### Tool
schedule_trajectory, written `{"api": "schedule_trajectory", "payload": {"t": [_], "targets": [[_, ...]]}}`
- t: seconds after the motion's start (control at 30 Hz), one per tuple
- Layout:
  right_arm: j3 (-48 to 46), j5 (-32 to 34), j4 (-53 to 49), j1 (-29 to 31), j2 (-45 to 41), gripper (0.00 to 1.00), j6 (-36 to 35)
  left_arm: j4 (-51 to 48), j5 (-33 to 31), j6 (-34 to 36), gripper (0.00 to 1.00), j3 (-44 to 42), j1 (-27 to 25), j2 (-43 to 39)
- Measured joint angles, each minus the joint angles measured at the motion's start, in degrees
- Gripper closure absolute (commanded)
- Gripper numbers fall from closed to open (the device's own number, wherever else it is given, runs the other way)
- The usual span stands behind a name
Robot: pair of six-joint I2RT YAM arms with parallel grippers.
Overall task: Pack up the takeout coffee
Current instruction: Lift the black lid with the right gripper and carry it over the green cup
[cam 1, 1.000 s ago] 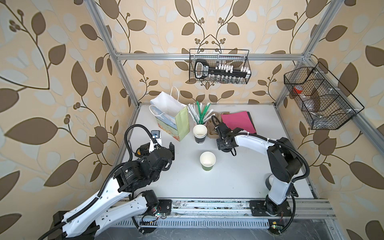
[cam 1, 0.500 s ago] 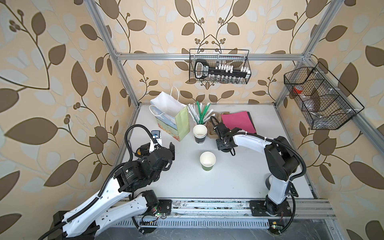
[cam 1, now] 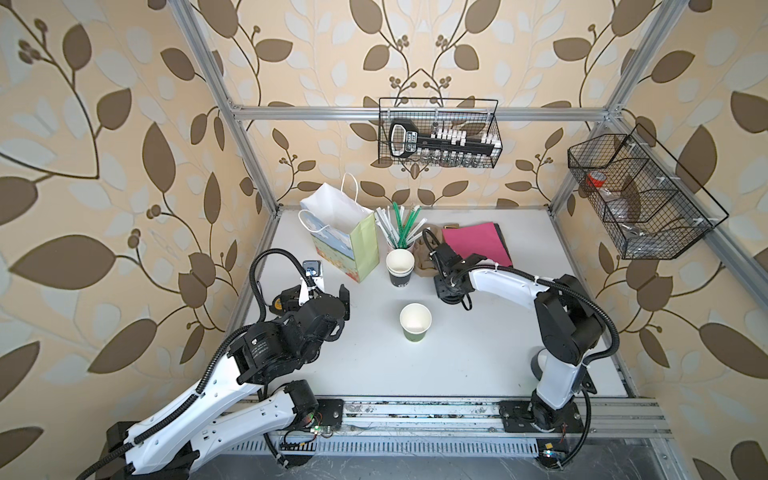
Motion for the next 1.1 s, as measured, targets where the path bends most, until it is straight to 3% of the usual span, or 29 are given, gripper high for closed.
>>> {"api": "schedule_trajectory", "payload": {"t": [0.23,0.5,0.83,1.1], "targets": [[-0.7,-0.8,-0.1,-0.1,-2.4,0.34,0.0,0.0,0.0,0.0,0.01,0.0,0.0,0.0],[-3.7,-1.7,-1.4,2.4,-13.7,0.35,0.1,0.0,0.0,0.0,0.01,0.0,0.0,0.0],[-6.6,-4.5,-3.5,12.5,-29.0,0.35,2.2,0.0,0.2,0.0,0.01,0.0,0.0,-0.4],[-6.7,-6.0,-4.0,21.5,-29.0,0.36,4.7,0.1,0.5,0.0,0.01,-0.1,0.0,-0.5]]}}
